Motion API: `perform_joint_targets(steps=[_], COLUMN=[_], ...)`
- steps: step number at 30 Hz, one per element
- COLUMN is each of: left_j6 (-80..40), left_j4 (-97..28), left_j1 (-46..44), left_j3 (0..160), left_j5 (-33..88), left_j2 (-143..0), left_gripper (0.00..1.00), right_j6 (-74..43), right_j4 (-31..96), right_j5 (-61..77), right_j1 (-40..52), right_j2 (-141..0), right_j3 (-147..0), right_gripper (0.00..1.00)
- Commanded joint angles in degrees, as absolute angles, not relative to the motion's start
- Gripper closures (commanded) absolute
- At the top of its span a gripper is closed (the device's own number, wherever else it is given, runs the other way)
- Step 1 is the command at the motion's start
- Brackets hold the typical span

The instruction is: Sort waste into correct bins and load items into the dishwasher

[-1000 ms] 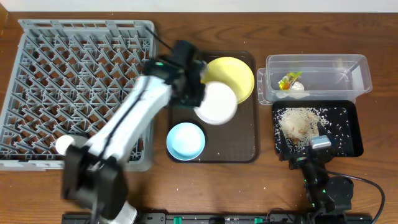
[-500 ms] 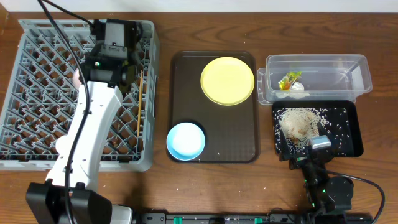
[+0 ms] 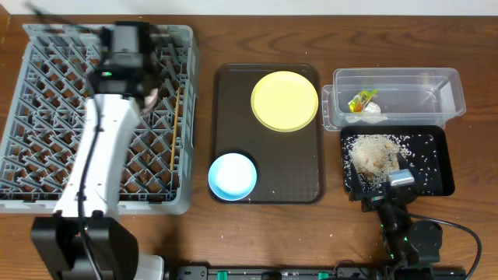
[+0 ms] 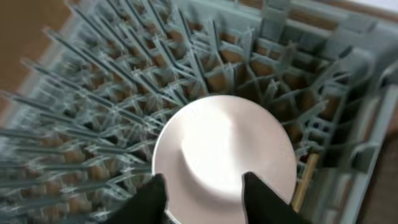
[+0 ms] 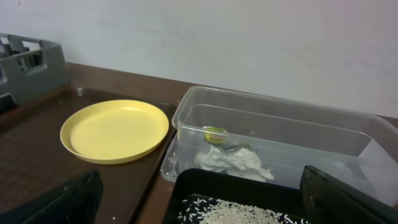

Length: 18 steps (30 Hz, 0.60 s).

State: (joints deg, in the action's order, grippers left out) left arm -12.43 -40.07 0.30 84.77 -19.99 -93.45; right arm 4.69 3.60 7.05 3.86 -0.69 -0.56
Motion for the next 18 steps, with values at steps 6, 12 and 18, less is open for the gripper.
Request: perform_joint_targets(steps=[6,12,18], left_j6=[-18.33,-17.43,-15.62], left_j4=[-35.64,-36.38,-36.67], left_j1=[23.33,26.72,27.22], left_j3=[84.99,84.97,84.97], left_j5=[26.35,33.36,37.15], left_j2=[-97.21,-103.94,-108.51], left_gripper=[0.49,0.49,0.54], right_j6=[5.23,5.23,5.23], right_j4=[3.60,3.60,3.60], right_j5=[6.92,6.92,6.92], right_j1=[3.40,3.40,3.40], right_j2=[-0.32,-0.32,-0.32], right_j3=[-0.32,-0.32,-0.32], right_gripper=[0.01,0.01,0.01])
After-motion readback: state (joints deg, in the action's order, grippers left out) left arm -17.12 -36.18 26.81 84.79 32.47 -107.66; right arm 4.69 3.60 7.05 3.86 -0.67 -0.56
